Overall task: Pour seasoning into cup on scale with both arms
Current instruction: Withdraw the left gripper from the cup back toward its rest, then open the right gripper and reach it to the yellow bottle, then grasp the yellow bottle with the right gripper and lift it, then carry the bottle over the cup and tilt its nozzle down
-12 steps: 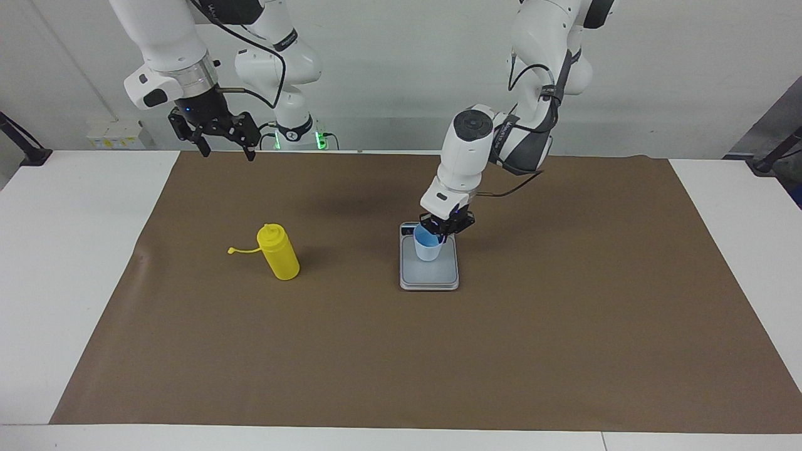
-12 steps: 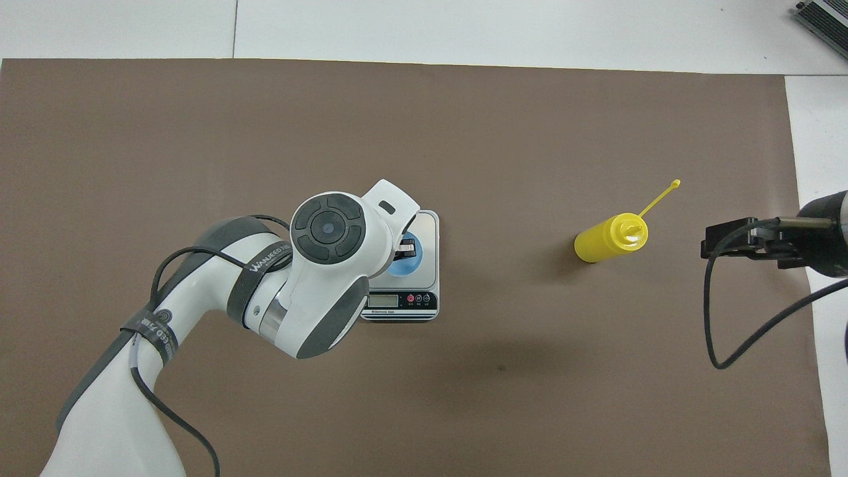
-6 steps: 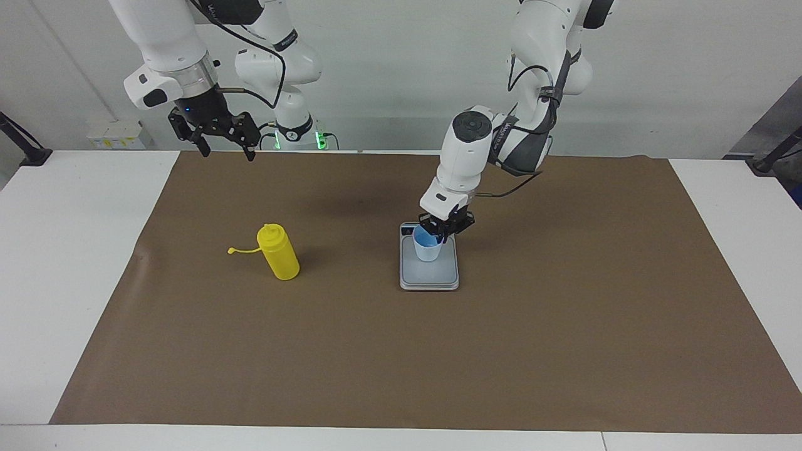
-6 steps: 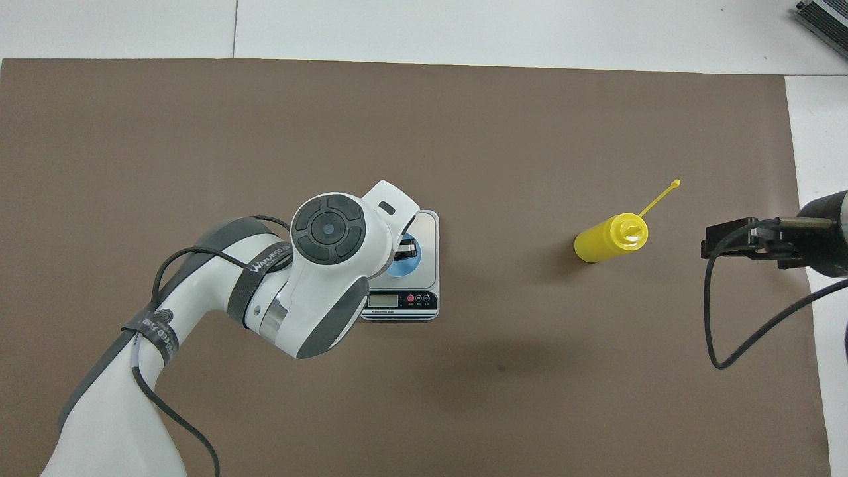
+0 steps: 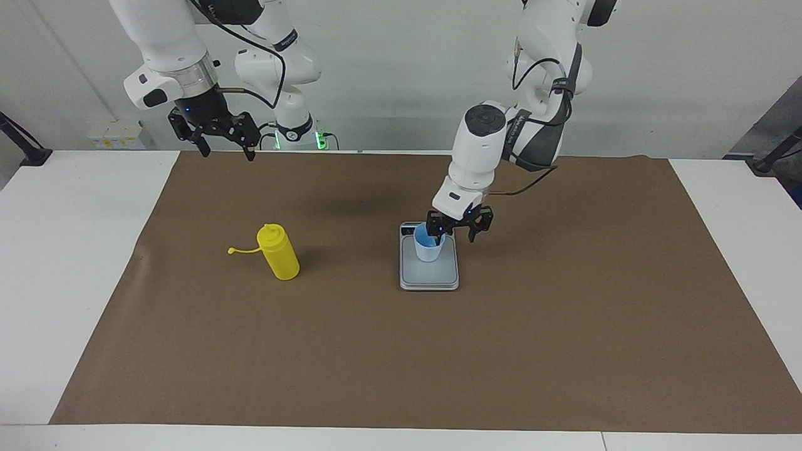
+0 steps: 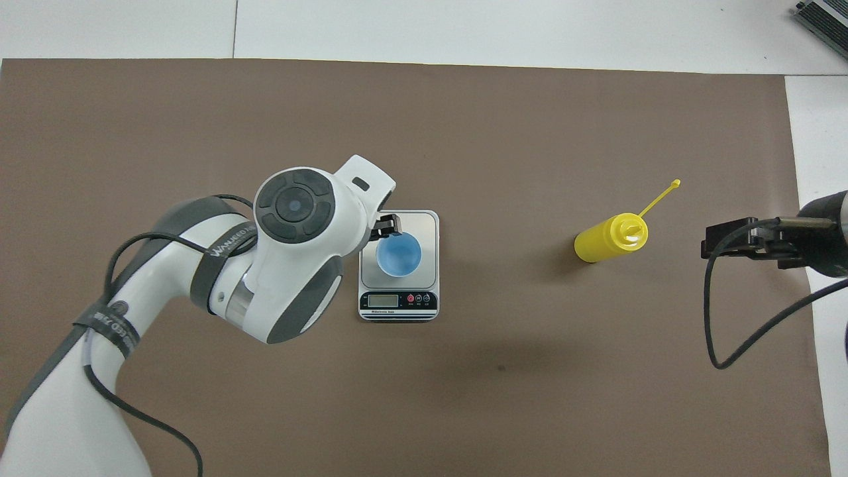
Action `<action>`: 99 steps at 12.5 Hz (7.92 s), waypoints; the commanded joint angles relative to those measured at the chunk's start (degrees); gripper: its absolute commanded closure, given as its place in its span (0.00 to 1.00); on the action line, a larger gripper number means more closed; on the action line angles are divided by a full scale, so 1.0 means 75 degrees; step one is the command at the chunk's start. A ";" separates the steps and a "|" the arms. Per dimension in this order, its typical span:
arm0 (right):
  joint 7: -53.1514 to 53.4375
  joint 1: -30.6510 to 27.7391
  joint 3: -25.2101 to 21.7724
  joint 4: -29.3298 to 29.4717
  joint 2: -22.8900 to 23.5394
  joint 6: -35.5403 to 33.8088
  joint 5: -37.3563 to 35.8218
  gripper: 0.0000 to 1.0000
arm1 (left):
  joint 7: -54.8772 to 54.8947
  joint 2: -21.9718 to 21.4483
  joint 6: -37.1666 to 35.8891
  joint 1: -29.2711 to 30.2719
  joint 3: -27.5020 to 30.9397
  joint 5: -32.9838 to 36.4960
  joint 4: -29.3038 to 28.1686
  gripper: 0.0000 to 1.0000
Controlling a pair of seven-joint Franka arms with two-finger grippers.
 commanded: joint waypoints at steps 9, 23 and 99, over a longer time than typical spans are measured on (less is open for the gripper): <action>-0.1499 -0.0215 -0.0011 -0.0229 -0.0185 0.0176 0.0110 0.00 | 0.3156 -0.0745 -0.1303 0.2282 -0.0040 0.0180 0.0099 0.00; -0.7980 -0.1751 -0.0046 -0.3123 -0.1134 0.3046 0.2908 0.00 | 0.5420 -0.1741 -0.3976 0.3631 -0.0016 -0.0311 0.1341 0.00; -0.7796 0.3204 0.0082 -0.1249 0.2522 0.6996 -0.4257 1.00 | 0.5374 -0.2293 -0.4597 0.3866 -0.0028 -0.0699 0.1317 0.00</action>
